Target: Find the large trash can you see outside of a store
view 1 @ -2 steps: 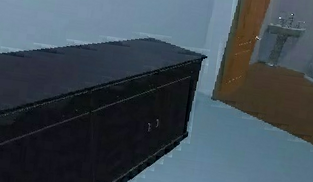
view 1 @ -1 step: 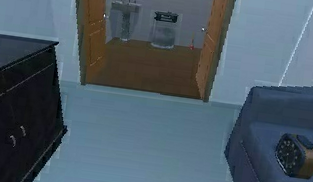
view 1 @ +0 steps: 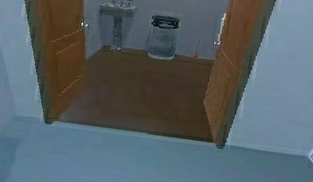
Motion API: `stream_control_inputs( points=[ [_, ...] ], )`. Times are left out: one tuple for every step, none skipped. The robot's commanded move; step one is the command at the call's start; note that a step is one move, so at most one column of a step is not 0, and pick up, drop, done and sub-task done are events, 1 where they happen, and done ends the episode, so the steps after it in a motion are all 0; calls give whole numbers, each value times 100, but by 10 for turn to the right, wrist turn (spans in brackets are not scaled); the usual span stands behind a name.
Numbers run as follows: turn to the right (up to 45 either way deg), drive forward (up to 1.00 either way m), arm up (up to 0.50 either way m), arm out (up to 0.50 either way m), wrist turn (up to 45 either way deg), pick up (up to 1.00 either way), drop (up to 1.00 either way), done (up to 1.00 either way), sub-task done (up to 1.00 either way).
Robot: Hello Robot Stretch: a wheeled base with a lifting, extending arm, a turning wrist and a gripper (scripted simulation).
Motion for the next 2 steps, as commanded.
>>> stream_control_inputs(
  points=[
    [0,100,0,0,0,0,0,0,0],
    [30,0,0,0,0,0,0,0,0]
  ],
)
